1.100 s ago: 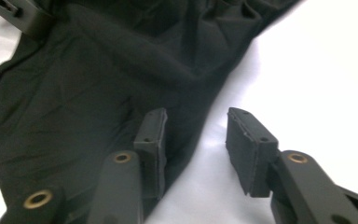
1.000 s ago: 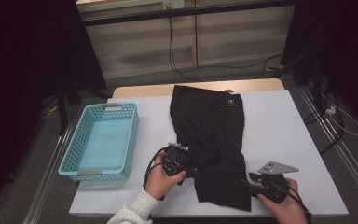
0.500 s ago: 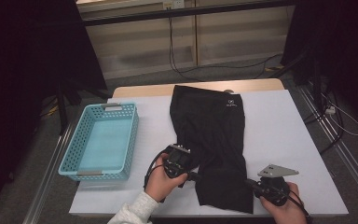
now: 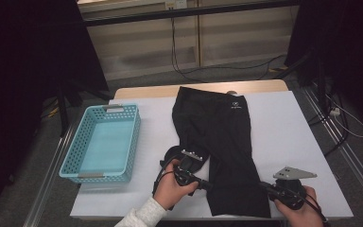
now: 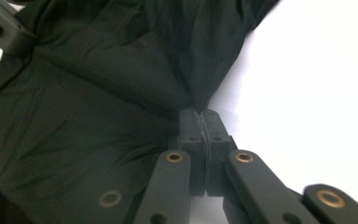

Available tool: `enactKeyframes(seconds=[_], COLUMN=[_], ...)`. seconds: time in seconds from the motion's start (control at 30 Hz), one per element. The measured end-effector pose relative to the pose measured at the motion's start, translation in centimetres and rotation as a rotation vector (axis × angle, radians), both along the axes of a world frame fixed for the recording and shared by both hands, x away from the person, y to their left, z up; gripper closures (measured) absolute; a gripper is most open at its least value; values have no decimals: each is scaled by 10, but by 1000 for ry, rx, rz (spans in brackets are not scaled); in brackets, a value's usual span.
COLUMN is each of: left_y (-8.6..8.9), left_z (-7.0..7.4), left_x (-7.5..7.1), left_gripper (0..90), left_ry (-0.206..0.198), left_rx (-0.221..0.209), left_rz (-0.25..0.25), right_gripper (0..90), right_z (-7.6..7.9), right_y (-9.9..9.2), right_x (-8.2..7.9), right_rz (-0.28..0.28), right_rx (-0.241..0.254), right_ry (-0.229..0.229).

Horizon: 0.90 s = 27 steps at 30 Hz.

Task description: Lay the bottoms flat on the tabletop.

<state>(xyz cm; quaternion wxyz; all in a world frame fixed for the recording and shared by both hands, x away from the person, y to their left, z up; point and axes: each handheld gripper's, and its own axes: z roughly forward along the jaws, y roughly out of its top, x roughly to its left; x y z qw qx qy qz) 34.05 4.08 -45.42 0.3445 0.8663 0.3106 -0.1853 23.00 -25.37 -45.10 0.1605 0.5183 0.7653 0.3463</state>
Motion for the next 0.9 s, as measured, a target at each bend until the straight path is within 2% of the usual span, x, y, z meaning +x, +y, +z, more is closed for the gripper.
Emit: enactKeyframes(seconds=[0.43, 0.8, 0.9], left_y=[-5, -13, -13], left_z=[-5, -5, -4], left_x=[-1, -9, -8], left_gripper=[884, 883, 847], left_ry=[4, 6, 6], left_rx=[-7, -8, -11], left_rz=[6, -27, -48], right_gripper=[896, 895, 895], right_z=[0, 5, 4], right_y=[-7, -17, -21], right_x=[2, 0, -1], right_rz=[3, -11, -15], right_rx=[6, 5, 3], right_ry=[10, 13, 25])
